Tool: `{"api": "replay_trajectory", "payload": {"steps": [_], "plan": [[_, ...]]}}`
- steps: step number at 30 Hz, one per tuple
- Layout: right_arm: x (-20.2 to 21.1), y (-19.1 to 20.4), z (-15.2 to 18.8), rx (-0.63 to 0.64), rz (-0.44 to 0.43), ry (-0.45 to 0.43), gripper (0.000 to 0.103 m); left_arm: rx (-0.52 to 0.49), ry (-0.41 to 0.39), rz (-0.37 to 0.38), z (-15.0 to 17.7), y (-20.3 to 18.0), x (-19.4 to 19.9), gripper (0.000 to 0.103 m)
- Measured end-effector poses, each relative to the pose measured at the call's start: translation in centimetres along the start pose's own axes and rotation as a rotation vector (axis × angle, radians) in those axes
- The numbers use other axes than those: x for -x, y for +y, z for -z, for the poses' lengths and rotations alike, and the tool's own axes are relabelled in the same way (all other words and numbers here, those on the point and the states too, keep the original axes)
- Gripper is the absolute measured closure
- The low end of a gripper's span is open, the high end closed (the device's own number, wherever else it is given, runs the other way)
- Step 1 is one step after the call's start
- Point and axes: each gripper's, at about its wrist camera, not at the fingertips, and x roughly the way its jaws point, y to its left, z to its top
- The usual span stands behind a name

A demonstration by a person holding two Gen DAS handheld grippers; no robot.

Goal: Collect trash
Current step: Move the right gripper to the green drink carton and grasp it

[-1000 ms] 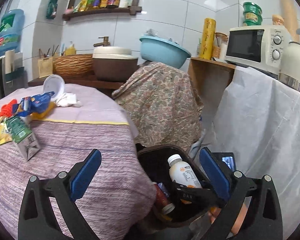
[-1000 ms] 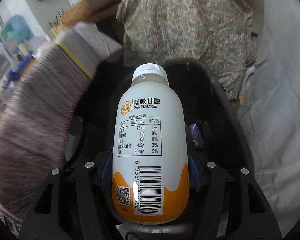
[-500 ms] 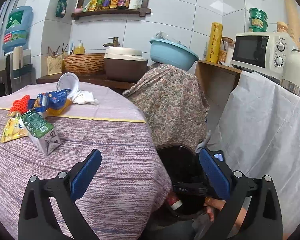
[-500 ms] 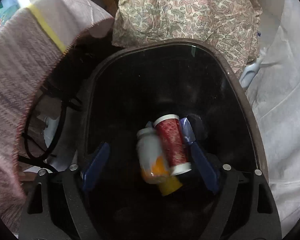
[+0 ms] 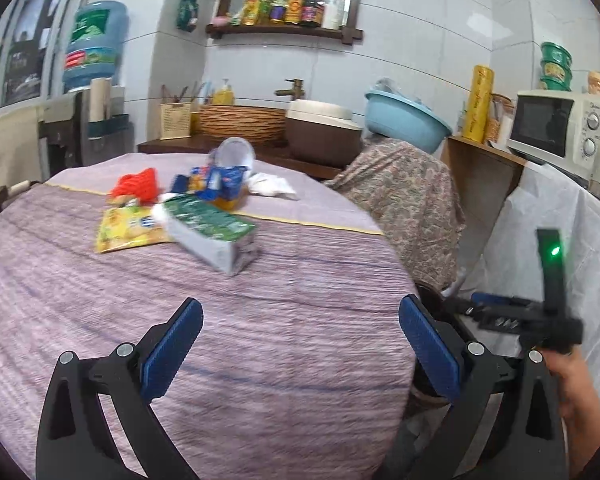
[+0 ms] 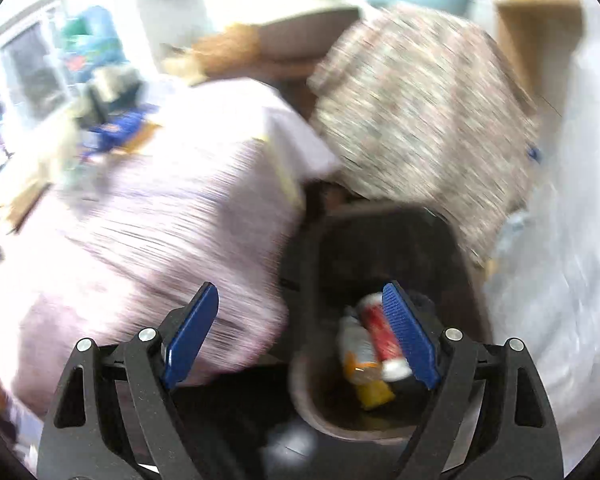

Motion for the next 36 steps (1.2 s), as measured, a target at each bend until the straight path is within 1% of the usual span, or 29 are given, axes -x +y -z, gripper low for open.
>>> {"api": "replay_trajectory", "payload": {"steps": [2,6,10,13,15,18,21,23,28,30,31,32,33,36], "plan": [[0.7,2.6,-1.2,0.048,-0.055,-0.024,0.019,0.014,-0.005,-0.039,0.1,1.6,0.9,0.006],[0.9,9.4,-4.1,0.17,-0.218,-0.037,0.019,0.029,-0.007,-0.105,0.2,4.1,2.4,0.006],[-0.6,15.7,-6.1,0.323,-0.268,-0.024,0.02,0.044,-0.014,-0.152,0.2,6.4,3.6,0.006],[-2.2,19.9,-7.6,0.401,-0.306,0.013,0.02,0.05,-0.008,-0.178,0.4,7.9,4.0,0.006],[-3.5,22.6,-8.6,0.451,-0.318,0.046,0.02,0.06,0.01,-0.182,0.5,9.0,4.1,0.006],[-5.2,25.2,-9.5,0.527,-0.298,0.068,0.02,0.079,0.027,-0.188,0.6,10.2,4.2,0.006],[-8.1,27.6,-10.4,0.583,-0.267,0.118,0.02,0.082,0.039,-0.19,0.9,10.9,4.3,0.006],[-9.9,28.6,-10.8,0.613,-0.248,0.149,0.022,0.084,0.038,-0.195,1.1,11.2,4.6,0.006],[-13.8,30.0,-11.5,0.68,-0.174,0.21,0.03,0.093,0.052,-0.185,1.4,12.0,4.5,0.006],[-15.0,30.6,-11.4,0.706,-0.151,0.236,0.034,0.089,0.056,-0.185,1.3,12.0,4.3,0.006],[-15.5,30.7,-11.3,0.718,-0.14,0.249,0.045,0.088,0.055,-0.186,1.3,12.2,4.3,0.006],[-15.8,30.7,-11.1,0.73,-0.133,0.26,0.051,0.089,0.056,-0.186,1.2,12.3,4.2,0.006],[-16.1,30.8,-10.8,0.744,-0.13,0.269,0.052,0.091,0.056,-0.185,1.1,12.4,4.2,0.006],[-15.9,30.5,-10.5,0.742,-0.128,0.252,0.052,0.104,0.053,-0.181,0.9,12.9,4.1,0.006]]}}
